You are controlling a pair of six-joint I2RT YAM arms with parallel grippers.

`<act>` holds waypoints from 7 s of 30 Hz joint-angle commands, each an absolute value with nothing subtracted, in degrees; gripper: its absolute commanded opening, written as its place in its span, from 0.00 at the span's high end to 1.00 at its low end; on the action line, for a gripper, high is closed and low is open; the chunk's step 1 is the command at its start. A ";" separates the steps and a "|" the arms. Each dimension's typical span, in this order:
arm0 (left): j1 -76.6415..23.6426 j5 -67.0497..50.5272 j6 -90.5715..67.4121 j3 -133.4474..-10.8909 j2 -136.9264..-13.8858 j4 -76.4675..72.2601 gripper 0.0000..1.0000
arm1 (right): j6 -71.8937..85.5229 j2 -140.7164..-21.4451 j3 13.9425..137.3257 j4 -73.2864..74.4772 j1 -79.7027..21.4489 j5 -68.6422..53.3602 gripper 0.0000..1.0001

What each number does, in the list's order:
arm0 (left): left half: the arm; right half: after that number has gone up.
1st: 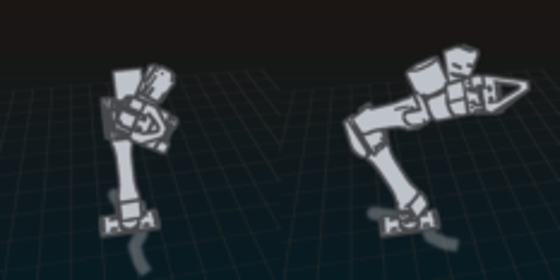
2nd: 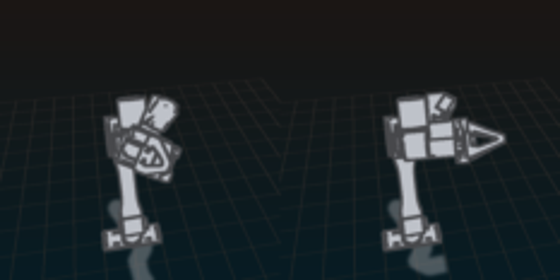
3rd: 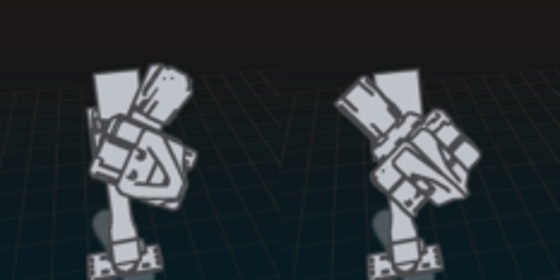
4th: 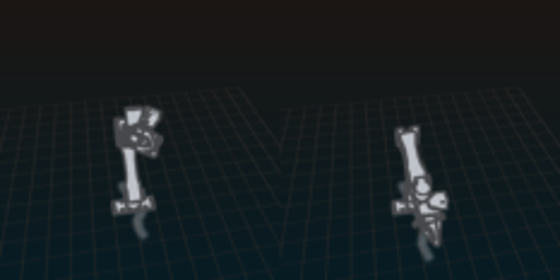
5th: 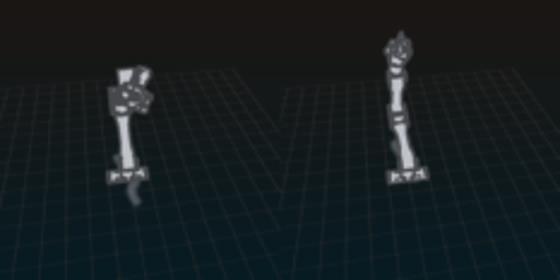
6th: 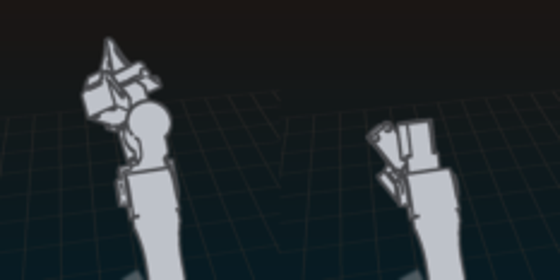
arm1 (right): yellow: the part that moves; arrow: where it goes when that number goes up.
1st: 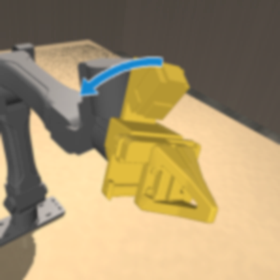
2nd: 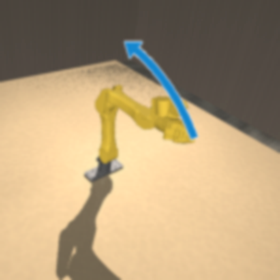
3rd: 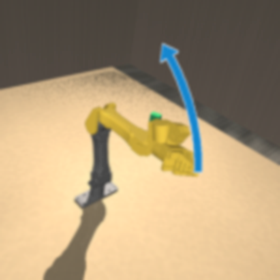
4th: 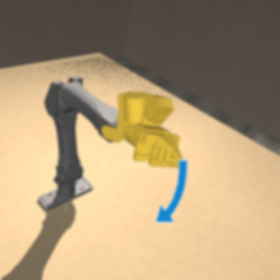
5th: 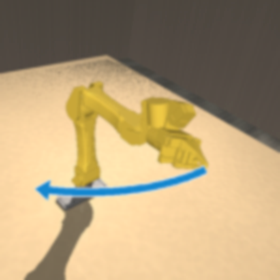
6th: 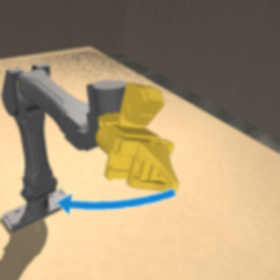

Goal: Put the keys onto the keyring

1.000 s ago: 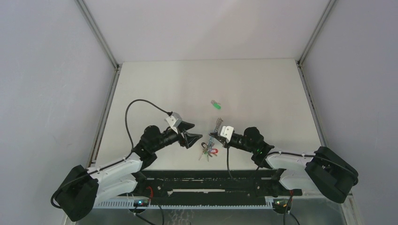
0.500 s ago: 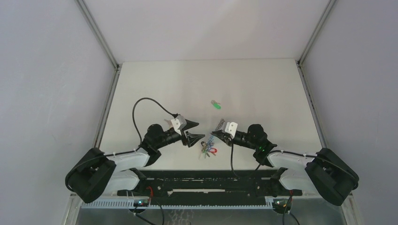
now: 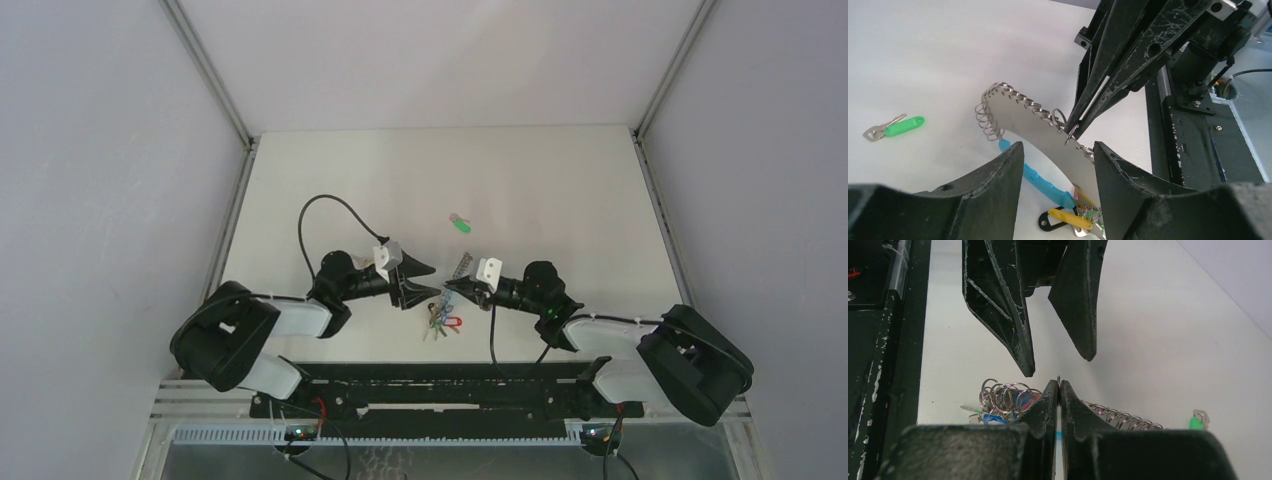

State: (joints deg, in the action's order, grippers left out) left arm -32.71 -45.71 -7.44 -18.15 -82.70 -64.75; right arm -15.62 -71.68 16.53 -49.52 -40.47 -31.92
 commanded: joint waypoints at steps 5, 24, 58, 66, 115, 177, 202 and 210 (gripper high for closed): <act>-32.50 -50.39 -8.17 -22.00 -84.78 -68.39 0.45 | -14.52 -72.88 20.24 -54.39 -40.08 -35.06 1.00; -32.56 -52.06 -6.17 -23.86 -84.90 -63.56 0.80 | -13.92 -73.66 20.94 -54.76 -40.00 -37.48 1.00; -35.87 -38.09 7.00 -23.78 -71.80 -39.77 1.00 | -17.41 -69.90 22.04 -41.33 -39.69 -39.35 0.93; -39.23 -31.55 12.35 -27.32 -69.11 -26.29 1.00 | -21.22 -66.36 22.05 -33.21 -39.30 -37.35 0.77; -46.36 -21.27 16.71 -35.34 -65.24 -8.75 1.00 | -32.69 -76.06 34.40 -20.92 -43.32 -38.46 0.84; -37.79 -35.71 7.75 -19.62 -64.68 -42.02 1.00 | -17.97 -74.10 29.45 -40.23 -37.90 -49.85 1.00; -45.50 -22.09 15.99 -36.82 -64.92 -4.82 1.00 | -32.18 -70.83 31.05 -20.35 -41.53 -39.48 0.79; -46.64 -20.60 16.82 -39.06 -66.34 -1.32 1.00 | -32.34 -71.39 31.38 -21.51 -42.57 -38.23 0.79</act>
State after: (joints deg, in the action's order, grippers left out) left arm -45.78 -22.15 15.16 -35.20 -65.89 -2.44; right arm -31.27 -71.61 29.19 -19.09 -41.80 -39.18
